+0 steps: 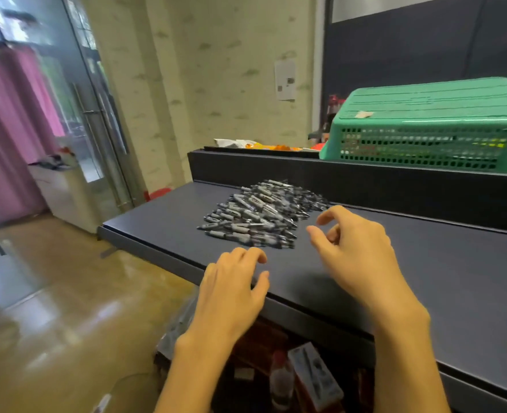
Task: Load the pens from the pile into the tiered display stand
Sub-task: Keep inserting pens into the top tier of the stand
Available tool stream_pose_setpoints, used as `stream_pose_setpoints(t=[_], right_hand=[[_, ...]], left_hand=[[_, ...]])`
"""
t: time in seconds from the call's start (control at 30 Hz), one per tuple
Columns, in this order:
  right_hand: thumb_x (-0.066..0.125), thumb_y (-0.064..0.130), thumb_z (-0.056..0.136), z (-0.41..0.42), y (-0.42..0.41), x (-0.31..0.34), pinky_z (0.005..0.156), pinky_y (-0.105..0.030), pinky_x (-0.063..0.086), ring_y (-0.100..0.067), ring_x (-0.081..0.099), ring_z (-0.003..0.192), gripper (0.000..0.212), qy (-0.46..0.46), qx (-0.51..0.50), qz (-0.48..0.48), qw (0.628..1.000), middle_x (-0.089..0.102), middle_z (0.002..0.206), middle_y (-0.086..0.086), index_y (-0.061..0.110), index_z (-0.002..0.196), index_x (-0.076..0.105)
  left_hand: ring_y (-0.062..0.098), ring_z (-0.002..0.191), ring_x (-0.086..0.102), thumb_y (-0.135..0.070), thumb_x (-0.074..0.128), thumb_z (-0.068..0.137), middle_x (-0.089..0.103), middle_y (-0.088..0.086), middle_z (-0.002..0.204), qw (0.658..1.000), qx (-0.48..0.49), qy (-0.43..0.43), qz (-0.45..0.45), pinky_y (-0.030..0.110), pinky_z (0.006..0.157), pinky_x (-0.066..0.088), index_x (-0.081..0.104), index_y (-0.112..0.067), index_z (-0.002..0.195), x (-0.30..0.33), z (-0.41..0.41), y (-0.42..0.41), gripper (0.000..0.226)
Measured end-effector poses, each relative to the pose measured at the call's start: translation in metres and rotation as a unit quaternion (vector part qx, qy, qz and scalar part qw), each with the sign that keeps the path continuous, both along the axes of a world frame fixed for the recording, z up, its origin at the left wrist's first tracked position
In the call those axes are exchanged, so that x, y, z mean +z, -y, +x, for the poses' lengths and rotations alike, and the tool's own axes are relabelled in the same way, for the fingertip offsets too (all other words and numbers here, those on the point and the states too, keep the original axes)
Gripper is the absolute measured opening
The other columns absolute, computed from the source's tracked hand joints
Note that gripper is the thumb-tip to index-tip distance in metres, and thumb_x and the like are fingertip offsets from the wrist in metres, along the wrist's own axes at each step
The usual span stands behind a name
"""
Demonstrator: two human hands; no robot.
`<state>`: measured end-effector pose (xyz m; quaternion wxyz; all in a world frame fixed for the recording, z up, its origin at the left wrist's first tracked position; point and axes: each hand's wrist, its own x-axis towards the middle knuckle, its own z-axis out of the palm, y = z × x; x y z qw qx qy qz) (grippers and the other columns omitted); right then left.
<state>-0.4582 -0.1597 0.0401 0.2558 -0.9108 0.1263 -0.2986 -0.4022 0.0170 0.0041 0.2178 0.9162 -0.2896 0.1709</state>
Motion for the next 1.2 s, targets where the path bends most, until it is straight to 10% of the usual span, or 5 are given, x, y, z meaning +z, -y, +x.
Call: stream_pose_setpoints(t=[0.37,0.6,1.2], right_hand=[[0.057,0.050,0.090,0.092,-0.030,-0.015,0.068,-0.033,0.046,-0.020,0.059,0.079,0.021,-0.036,-0.120,0.031,0.992,0.062,0.072,0.011,0.031,0.097,0.058],[0.057,0.046,0.091,0.111,-0.057,-0.024,0.071,-0.035,0.049,-0.020,0.060,0.079,0.016,-0.021,-0.242,0.067,0.968,0.062,0.071,0.012,0.032,0.096,0.057],[0.062,0.036,0.089,0.089,-0.074,-0.044,0.067,-0.040,0.051,-0.016,0.062,0.071,0.009,-0.006,-0.379,0.045,0.924,0.065,0.069,0.010,0.029,0.084,0.062]], left_hand=[[0.019,0.139,0.008,-0.047,0.048,0.086,0.019,-0.004,0.143,0.996,-0.045,-0.061,0.056,0.053,0.116,-0.003,0.020,-0.036,0.142,-0.007,0.153,-0.031,0.063],[0.011,0.123,0.029,-0.025,0.039,0.095,0.032,-0.010,0.135,0.985,-0.161,-0.035,0.050,0.032,0.104,0.029,0.030,-0.034,0.136,-0.009,0.199,-0.045,0.043],[0.003,0.095,0.053,0.007,0.066,0.080,0.053,-0.023,0.099,0.929,-0.337,-0.087,-0.125,0.003,0.080,0.035,0.053,-0.048,0.093,-0.006,0.254,-0.056,0.057]])
